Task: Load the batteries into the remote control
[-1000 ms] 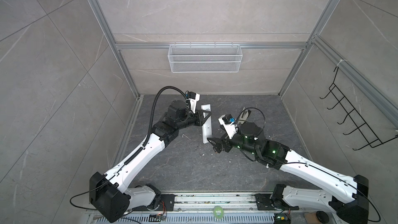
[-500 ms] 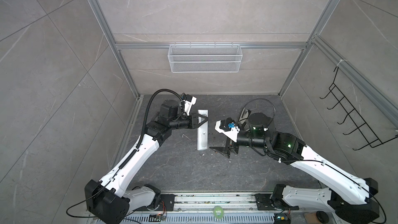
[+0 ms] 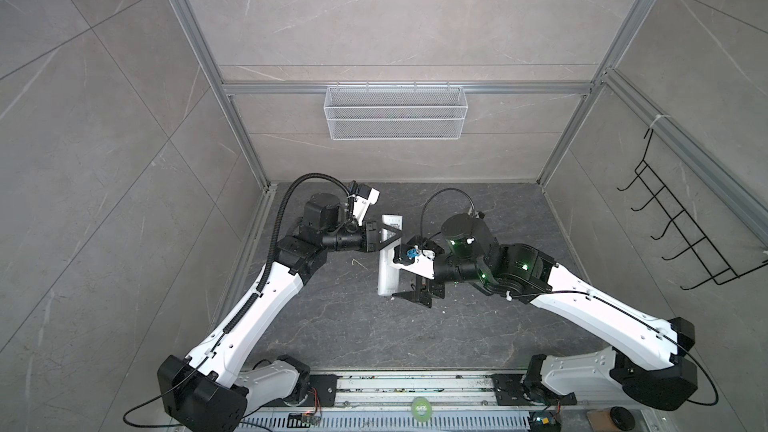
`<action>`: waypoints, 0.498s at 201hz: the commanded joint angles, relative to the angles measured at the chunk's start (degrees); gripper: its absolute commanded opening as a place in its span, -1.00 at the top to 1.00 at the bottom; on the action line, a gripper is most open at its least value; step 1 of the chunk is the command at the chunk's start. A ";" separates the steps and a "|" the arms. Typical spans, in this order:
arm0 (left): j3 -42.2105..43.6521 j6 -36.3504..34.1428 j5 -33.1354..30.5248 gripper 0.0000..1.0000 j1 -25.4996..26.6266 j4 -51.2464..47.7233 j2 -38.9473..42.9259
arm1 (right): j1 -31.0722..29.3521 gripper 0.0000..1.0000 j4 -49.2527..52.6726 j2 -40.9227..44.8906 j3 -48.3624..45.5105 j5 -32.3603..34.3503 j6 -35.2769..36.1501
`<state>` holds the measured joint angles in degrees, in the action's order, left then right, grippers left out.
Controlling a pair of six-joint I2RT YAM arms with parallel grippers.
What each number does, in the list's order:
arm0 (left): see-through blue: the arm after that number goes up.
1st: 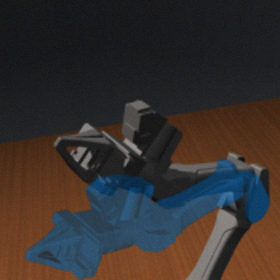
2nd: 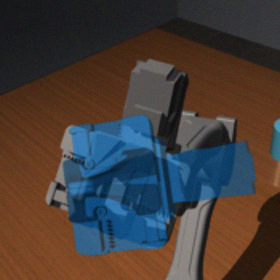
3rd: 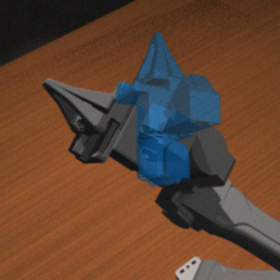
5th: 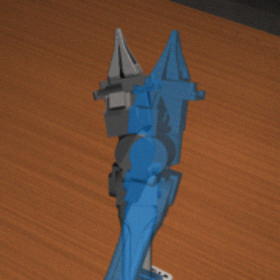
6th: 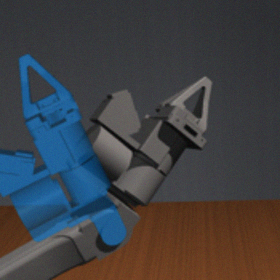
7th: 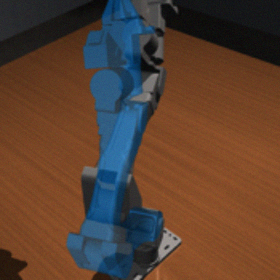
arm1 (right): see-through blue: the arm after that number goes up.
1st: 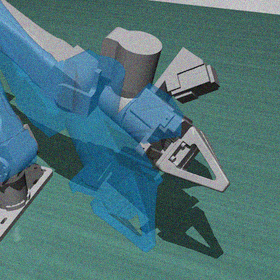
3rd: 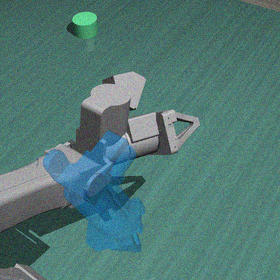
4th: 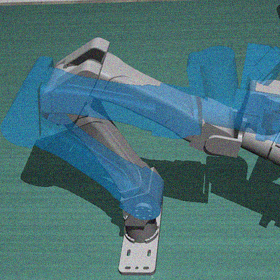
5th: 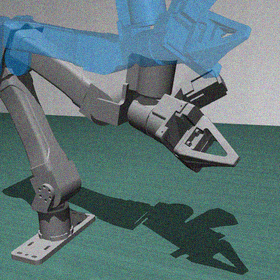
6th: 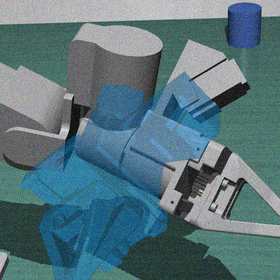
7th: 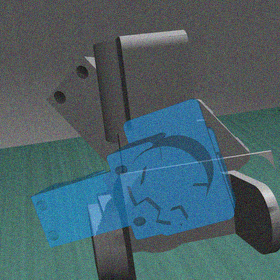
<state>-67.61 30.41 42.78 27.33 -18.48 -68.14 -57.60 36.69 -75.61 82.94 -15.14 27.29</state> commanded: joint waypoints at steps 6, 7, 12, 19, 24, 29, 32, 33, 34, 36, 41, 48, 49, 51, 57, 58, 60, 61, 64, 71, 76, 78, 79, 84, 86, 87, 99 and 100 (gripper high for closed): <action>-1.91 0.38 3.18 1.00 -0.35 2.19 0.86 | -0.84 -0.79 1.46 -1.45 1.44 1.45 1.36; -1.91 0.45 3.23 1.00 -0.35 2.25 0.84 | -0.84 -0.79 1.46 -1.50 1.44 1.48 1.36; -1.83 0.61 3.32 1.00 -0.35 2.51 0.86 | -0.93 -0.77 1.53 -1.70 1.44 1.51 1.39; -1.82 0.84 3.36 1.00 -0.35 2.81 0.86 | -1.02 -0.76 1.46 -1.88 1.35 1.51 1.32; -1.82 1.02 3.44 1.00 -0.35 2.97 0.91 | -1.10 -0.75 1.30 -1.97 1.27 1.59 1.34; -1.82 1.17 3.49 1.00 -0.35 3.15 0.95 | -1.19 -0.75 1.28 -2.07 1.28 1.60 1.34; -1.82 1.22 3.51 1.00 -0.35 3.26 0.92 | -1.33 -0.75 1.28 -2.15 1.29 1.68 1.36; -1.82 1.27 3.56 1.00 -0.35 3.31 0.95 | -1.30 -0.75 1.28 -2.16 1.28 1.68 1.32; -1.82 1.25 3.55 1.00 -0.35 3.29 0.93 | -1.29 -0.75 1.28 -2.16 1.27 1.73 1.34; -1.82 1.28 3.54 1.00 -0.35 3.41 0.98 | -1.35 -0.75 1.28 -2.21 1.33 1.76 1.34; -1.82 1.39 3.62 1.00 -0.35 3.52 0.83 | -1.37 -0.75 1.16 -2.26 1.29 1.86 1.34; -1.81 1.57 3.81 1.00 -0.35 3.78 0.85 | -1.46 -0.75 1.12 -2.41 1.28 1.95 1.37; -1.82 1.57 3.85 1.00 -0.31 3.79 0.83 | -1.46 -0.75 1.11 -2.42 1.27 2.00 1.37; -1.82 1.64 3.85 1.00 -0.34 3.84 0.88 | -1.46 -0.75 1.04 -2.43 1.22 2.07 1.36; -1.74 1.77 4.01 1.00 -0.34 3.97 0.92 | -1.54 -0.75 0.95 -2.50 1.24 2.29 1.42; -1.74 1.85 4.03 1.00 -0.34 4.02 0.96 | -1.55 -0.75 0.94 -2.51 1.21 2.34 1.39; -1.73 1.91 4.03 1.00 -0.35 4.14 0.92 | -1.59 -0.75 0.93 -2.56 1.23 2.42 1.35; -1.73 1.92 4.05 1.00 -0.35 4.19 0.91 | -1.61 -0.75 0.93 -2.59 1.20 2.45 1.36; -1.65 2.05 4.14 1.00 -0.35 4.36 0.90 | -1.63 -0.75 0.93 -2.65 1.27 2.53 1.37; -1.57 2.23 4.24 1.00 -0.35 4.63 1.06 | -1.71 -0.75 0.93 -2.78 1.19 2.75 1.40; -1.56 2.40 4.32 1.00 -0.35 4.68 1.04 | -1.85 -0.75 0.93 -2.91 1.18 3.01 1.36; -1.56 2.44 4.35 1.00 -0.35 4.75 1.09 | -1.82 -0.75 0.93 -2.95 1.18 3.05 1.36; -1.56 2.45 4.34 1.00 -0.35 4.80 1.08 | -1.82 -0.75 0.93 -3.00 1.18 3.12 1.36; -1.49 2.57 4.41 1.00 -0.35 4.97 1.16 | -1.90 -0.75 0.93 -3.05 1.18 3.28 1.42; -1.47 2.55 4.43 1.00 -0.35 5.02 1.21 | -1.96 -0.75 0.93 -3.11 1.18 3.32 1.38; -1.47 2.59 4.42 1.00 -0.35 5.07 1.28 | -2.02 -0.75 0.93 -3.12 1.18 3.34 1.37; -1.29 3.03 4.63 1.00 -0.35 5.60 1.42 | -2.15 -0.75 1.08 -3.52 1.23 3.81 1.37; -1.29 3.05 4.65 1.00 -0.35 5.67 1.47 | -2.16 -0.75 1.09 -3.55 1.20 3.80 1.41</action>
<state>-67.61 31.73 44.36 27.31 -17.08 -68.16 -59.24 36.67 -78.02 82.96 -12.99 28.14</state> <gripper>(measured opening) 0.208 0.875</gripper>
